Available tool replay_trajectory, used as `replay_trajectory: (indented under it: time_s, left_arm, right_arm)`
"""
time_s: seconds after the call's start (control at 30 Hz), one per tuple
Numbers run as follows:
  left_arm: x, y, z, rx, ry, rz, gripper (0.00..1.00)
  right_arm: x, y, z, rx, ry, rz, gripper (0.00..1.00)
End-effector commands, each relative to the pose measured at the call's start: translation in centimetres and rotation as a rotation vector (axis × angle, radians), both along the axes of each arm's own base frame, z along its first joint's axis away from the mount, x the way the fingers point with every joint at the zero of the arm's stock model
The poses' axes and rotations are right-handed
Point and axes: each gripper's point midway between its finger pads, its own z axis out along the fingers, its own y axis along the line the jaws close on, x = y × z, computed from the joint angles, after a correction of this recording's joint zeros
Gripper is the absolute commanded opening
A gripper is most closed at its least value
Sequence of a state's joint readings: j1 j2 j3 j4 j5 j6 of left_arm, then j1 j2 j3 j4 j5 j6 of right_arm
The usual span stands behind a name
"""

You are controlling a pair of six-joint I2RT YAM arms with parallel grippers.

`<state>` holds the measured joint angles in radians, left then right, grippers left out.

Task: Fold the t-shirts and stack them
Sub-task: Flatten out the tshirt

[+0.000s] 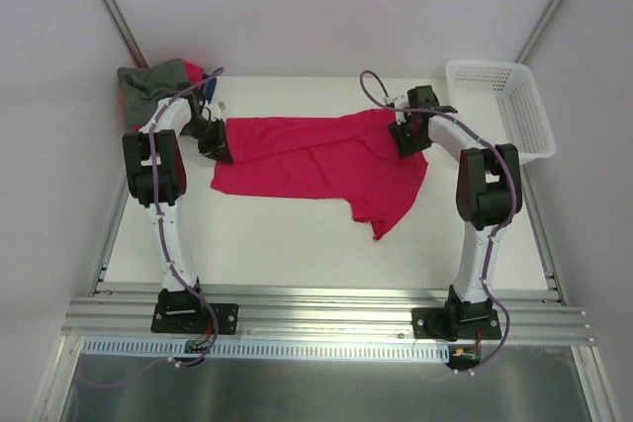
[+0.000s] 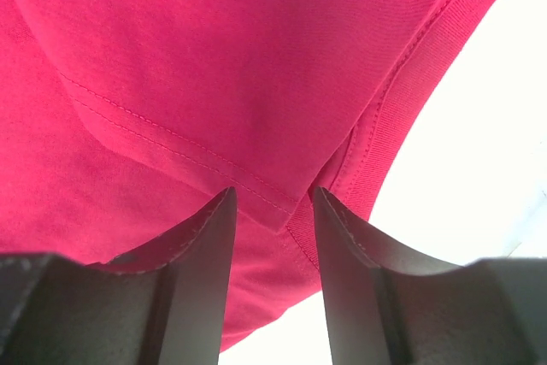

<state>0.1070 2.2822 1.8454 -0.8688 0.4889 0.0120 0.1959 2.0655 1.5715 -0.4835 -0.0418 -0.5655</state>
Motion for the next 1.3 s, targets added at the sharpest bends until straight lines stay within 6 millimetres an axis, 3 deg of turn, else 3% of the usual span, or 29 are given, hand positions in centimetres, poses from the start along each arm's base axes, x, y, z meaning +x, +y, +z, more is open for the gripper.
replay_trajectory:
  time_s: [0.0,0.37,0.6,0.87,1.17,1.27]
  left_arm:
    - [0.4,0.5,2.0,-0.001,-0.038,0.021,0.08]
    - [0.6,0.3,2.0,-0.012,-0.043,0.018,0.08]
    - [0.6,0.3,2.2,-0.009,-0.048,0.017,0.08]
    - [0.4,0.3,2.2,-0.009,-0.044,0.018,0.08]
    - [0.2,0.3,2.3,-0.011,-0.044,0.018,0.08]
    - [0.2,0.2,2.5,-0.009,-0.048,0.015,0.08]
  right_arm:
    - [-0.1,0.4,1.7,0.014,-0.028,0.022,0.45]
    - [-1.6,-0.3,1.4,0.002,-0.008,0.028,0.42]
    - [-1.2,-0.3,1.4,0.002,-0.017,0.027,0.31]
    - [-0.5,-0.5,1.5,-0.006,-0.033,0.020,0.31]
    - [-0.1,-0.7,1.6,-0.016,-0.050,0.018,0.01]
    - [0.3,-0.9,2.2,-0.025,-0.070,0.007,0.01]
